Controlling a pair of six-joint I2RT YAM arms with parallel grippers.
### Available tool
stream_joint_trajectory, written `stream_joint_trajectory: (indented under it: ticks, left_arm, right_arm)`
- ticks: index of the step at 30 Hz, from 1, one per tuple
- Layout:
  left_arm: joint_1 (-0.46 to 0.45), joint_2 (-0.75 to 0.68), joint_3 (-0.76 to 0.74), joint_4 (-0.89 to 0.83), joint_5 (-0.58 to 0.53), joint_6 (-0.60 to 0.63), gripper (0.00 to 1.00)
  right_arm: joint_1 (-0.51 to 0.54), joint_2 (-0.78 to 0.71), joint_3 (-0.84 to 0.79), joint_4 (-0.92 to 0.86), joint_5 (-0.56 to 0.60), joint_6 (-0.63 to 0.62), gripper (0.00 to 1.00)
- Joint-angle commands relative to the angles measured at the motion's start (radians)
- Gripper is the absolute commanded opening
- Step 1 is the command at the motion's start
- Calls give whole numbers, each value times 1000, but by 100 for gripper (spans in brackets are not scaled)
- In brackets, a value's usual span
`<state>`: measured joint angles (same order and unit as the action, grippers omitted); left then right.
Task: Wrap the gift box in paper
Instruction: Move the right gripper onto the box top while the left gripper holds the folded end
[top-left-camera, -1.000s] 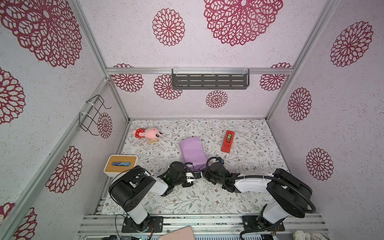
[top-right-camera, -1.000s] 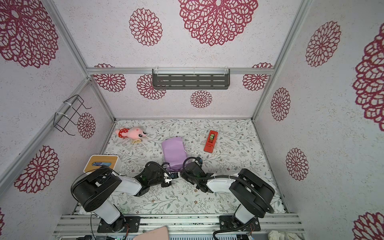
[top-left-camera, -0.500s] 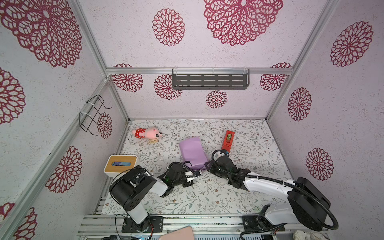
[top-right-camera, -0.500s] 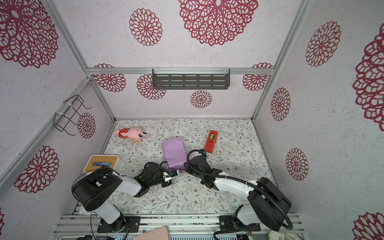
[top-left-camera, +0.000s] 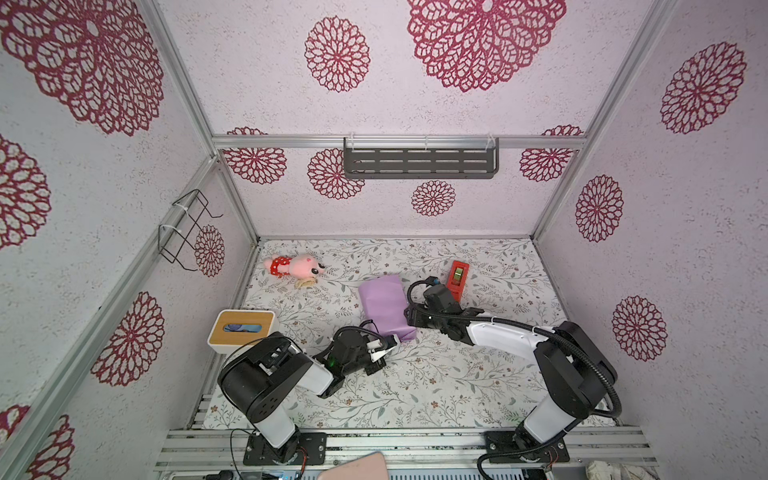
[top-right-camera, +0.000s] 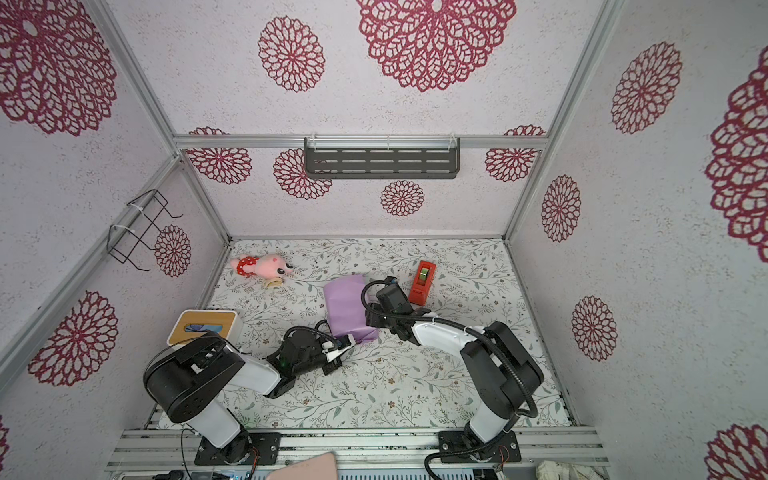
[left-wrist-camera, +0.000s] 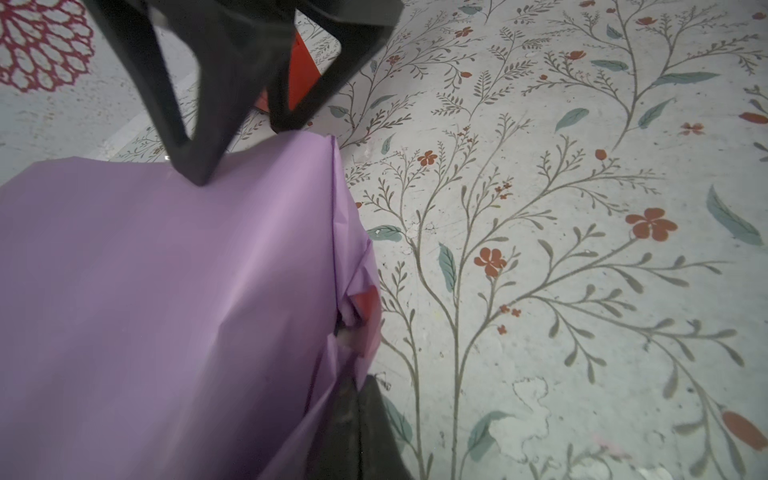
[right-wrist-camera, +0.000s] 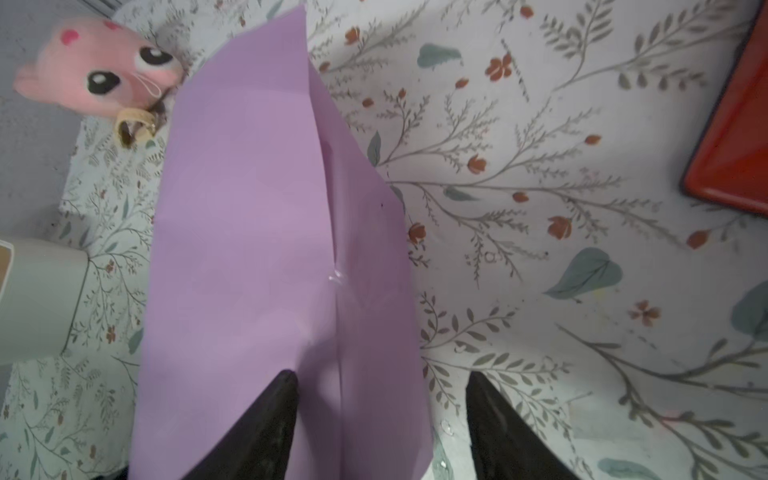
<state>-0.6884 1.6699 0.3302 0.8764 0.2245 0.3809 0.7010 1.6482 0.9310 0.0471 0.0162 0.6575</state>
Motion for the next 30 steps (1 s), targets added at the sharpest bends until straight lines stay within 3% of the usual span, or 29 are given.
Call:
stream_joint_trajectory:
  ticks: [1, 17, 30]
  left_arm:
    - [6, -22, 5, 20, -22, -51, 0]
    - [15, -60, -19, 73, -66, -125, 0]
    - [22, 6, -5, 153, -108, -227, 0]
  right_arm:
    - [3, -14, -13, 1, -41, -43, 67]
    - [3, -1, -75, -9, -37, -34, 66]
    - [5, -12, -92, 3, -48, -61, 64]
